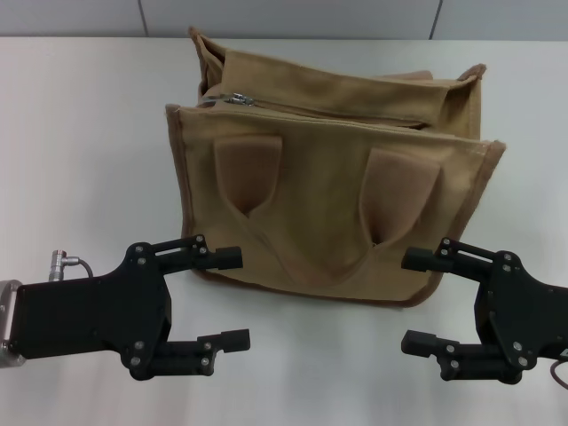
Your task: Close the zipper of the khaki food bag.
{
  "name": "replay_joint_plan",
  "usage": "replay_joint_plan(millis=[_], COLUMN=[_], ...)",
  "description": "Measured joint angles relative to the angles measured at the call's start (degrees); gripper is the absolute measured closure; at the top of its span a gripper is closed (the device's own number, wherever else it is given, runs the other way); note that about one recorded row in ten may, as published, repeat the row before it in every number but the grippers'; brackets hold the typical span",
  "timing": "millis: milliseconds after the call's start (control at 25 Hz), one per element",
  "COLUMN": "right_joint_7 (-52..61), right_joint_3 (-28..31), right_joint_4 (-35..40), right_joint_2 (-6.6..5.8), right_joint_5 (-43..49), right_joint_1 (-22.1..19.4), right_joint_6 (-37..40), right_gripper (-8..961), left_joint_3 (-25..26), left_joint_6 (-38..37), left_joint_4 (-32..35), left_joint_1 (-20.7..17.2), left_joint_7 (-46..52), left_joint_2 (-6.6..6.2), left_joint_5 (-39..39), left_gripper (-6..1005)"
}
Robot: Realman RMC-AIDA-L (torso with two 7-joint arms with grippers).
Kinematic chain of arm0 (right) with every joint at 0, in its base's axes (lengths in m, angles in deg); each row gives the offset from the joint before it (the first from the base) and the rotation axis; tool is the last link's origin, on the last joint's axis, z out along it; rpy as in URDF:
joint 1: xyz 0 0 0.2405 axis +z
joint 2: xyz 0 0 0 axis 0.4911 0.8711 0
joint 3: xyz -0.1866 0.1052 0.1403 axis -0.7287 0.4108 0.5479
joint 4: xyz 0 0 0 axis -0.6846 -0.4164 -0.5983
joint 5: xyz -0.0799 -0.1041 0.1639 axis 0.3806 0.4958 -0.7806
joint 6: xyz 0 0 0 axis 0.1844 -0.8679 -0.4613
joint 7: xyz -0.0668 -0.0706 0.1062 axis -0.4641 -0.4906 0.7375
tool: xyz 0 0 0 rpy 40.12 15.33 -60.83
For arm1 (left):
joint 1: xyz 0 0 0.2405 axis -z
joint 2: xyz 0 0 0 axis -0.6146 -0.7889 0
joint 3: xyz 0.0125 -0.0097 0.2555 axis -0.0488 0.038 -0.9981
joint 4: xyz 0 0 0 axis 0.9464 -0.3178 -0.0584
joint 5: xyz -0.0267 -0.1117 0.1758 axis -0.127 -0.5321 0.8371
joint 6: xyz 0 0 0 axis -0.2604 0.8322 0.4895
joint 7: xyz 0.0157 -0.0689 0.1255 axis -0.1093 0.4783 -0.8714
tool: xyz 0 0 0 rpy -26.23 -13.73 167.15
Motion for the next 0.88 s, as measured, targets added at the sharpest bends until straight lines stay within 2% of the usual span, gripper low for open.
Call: replay_joint_plan(millis=[720,840,880], right_joint_7=[0.1,0.0,-0.2], right_joint_3=[-0.1,0.0,0.0], right_joint_4=[0.1,-0.1,-0.2], right_joint_2=[-0.09,0.02,0.06], right_joint_5=[-0.1,-0.1,-0.1], right_joint_1=[-0.4,-0.3,-0.4], right_joint_6=[-0.3,-0.3,-0.3], right_gripper=[118,118,118], left_joint_3=[0.6,4.5,8.5], left_joint_6=[1.0,1.2,1.2], left_joint_4=[0.0,-0.3,-0.4], left_joint_1=[-0.7,-1.6,-2.1], left_joint_7=[-0.1,-0.1,-0.1], left_joint_2=[0.11,0.37,0.54], left_joint_5=[-0.4,-0.5,-0.6], left_gripper=[227,227,227])
